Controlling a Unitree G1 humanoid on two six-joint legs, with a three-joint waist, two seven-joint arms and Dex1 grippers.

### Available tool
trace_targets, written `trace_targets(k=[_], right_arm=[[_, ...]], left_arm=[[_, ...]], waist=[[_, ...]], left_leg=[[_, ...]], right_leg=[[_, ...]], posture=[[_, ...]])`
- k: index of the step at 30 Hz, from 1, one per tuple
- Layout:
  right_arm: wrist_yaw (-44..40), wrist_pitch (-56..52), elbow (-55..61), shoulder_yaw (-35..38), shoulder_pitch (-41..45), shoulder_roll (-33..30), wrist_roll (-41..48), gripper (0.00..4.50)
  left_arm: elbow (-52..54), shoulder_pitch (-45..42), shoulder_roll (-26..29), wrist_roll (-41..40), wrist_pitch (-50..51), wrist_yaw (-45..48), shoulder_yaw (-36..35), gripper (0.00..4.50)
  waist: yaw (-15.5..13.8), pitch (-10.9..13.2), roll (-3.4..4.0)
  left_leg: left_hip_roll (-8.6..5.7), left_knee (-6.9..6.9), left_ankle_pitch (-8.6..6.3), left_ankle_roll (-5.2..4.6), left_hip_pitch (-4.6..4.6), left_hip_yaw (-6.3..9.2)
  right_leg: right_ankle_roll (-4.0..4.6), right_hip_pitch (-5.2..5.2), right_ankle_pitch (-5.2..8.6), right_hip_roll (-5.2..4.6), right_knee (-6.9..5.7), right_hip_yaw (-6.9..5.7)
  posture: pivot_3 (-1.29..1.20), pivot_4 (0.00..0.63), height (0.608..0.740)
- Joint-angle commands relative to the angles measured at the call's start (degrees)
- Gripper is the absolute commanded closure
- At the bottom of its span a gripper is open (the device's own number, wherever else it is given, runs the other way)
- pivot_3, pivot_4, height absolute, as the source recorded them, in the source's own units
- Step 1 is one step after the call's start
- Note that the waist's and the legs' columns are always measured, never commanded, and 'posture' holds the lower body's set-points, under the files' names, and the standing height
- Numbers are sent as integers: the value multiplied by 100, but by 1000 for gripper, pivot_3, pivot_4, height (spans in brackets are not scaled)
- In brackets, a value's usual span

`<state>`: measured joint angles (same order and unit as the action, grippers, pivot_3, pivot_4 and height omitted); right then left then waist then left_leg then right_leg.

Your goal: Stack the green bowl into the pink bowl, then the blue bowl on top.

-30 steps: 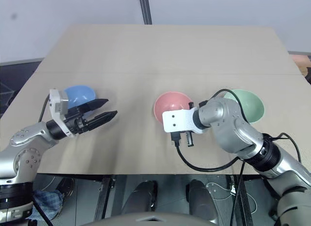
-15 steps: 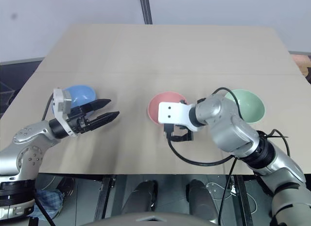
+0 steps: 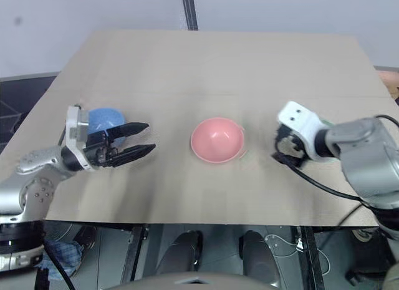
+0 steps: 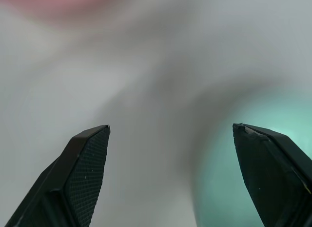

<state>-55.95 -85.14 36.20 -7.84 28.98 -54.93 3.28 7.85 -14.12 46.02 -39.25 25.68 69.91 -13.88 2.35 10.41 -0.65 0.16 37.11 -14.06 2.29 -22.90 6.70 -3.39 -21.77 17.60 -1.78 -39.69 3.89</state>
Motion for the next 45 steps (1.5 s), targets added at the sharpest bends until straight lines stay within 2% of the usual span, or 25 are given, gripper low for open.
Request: trace_targets(k=[1, 10, 11, 13, 14, 16, 17, 19, 20, 27, 33, 35, 40, 45], right_arm=[[342, 50, 192, 488, -503, -343, 150, 281], [1146, 436, 53, 550, -905, -379, 276, 281], [1203, 493, 34, 549, -865, -362, 303, 812], [1226, 613, 43, 526, -818, -394, 391, 1557], [1247, 631, 49, 516, -794, -398, 445, 2351], [1270, 662, 61, 488, -771, -414, 522, 2893], [1274, 685, 71, 466, -762, -433, 564, 3520], [1264, 714, 93, 434, -701, -442, 663, 4340], [1216, 762, 123, 401, -686, -477, 735, 4450], [764, 1365, 467, 124, -462, -808, 1183, 4450], [148, 1988, 859, -868, 946, -749, 1382, 4450], [-82, 2262, 928, -1403, 1561, -591, 1284, 4450], [-286, 2371, 826, -2170, 2583, -8, 1221, 4450], [-226, 2383, 625, -2651, 3043, 463, 1059, 4450]], left_arm=[[-166, -484, 232, 313, -362, 525, 354, 531], [-429, -855, 105, 519, -540, 820, 740, 531], [-452, -874, 97, 523, -547, 831, 748, 531], [-500, -916, 77, 540, -556, 844, 750, 531], [-529, -935, 71, 557, -571, 852, 754, 531], [-562, -954, 67, 569, -583, 858, 753, 531], [-571, -956, 65, 570, -586, 859, 748, 531], [-582, -936, 67, 554, -570, 841, 705, 531], [-576, -896, 72, 559, -576, 827, 682, 531], [-520, -670, 85, 588, -597, 721, 606, 531], [-654, -694, 87, 628, -588, 696, 647, 531], [-805, -810, 114, 680, -595, 783, 715, 531], [-1115, -1053, 126, 811, -668, 945, 789, 531], [-1153, -1120, 92, 854, -649, 968, 824, 531]], waist=[[6, 2, 1], [7, 7, 4], [6, 7, 4], [7, 8, 3], [7, 8, 4], [7, 9, 4], [7, 9, 4], [7, 9, 4], [7, 10, 5], [13, 18, 11], [16, 44, 35], [17, 47, 37], [16, 49, 36], [6, 49, 36]], left_leg=[[-1, -1, 0, 0, 0, -3], [5, 0, 0, -1, 1, -11], [4, 1, 0, -1, 0, -11], [4, 2, 0, -1, -1, -12], [4, 2, 0, -1, -1, -11], [4, 2, 0, -1, -1, -10], [4, 2, 0, -1, -1, -10], [4, 2, 0, -1, -1, -10], [4, 2, 0, -1, -1, -10], [6, 1, -1, -1, -2, -9], [12, 3, 0, -1, 0, -7], [12, 2, 0, -1, -3, -7], [9, 3, 0, -1, -14, -6], [8, 5, 0, -1, -23, 0]], right_leg=[[-1, 0, 0, 0, -1, 4], [-2, -1, 0, 6, 0, 13], [-2, -1, 0, 6, 0, 13], [-2, -1, 0, 5, 0, 13], [-2, -2, 0, 5, 1, 13], [-2, -2, 0, 5, 1, 12], [-2, -2, 0, 5, 1, 12], [-2, -1, 0, 5, 1, 12], [-2, -2, 0, 5, 1, 12], [-2, -2, 0, 6, 2, 11], [-2, -5, 1, 10, -2, 8], [-2, -8, 1, 9, 0, 8], [-2, -15, 0, 6, 5, 5], [-2, -21, 0, 5, 4, 0]], posture=[[0, 150, 740], [0, 150, 740], [0, 150, 740], [0, 150, 740], [0, 150, 740], [0, 150, 740], [0, 150, 740], [0, 150, 740], [0, 150, 740], [0, 150, 740], [0, 150, 740], [0, 150, 740], [0, 150, 740], [0, 150, 740]])
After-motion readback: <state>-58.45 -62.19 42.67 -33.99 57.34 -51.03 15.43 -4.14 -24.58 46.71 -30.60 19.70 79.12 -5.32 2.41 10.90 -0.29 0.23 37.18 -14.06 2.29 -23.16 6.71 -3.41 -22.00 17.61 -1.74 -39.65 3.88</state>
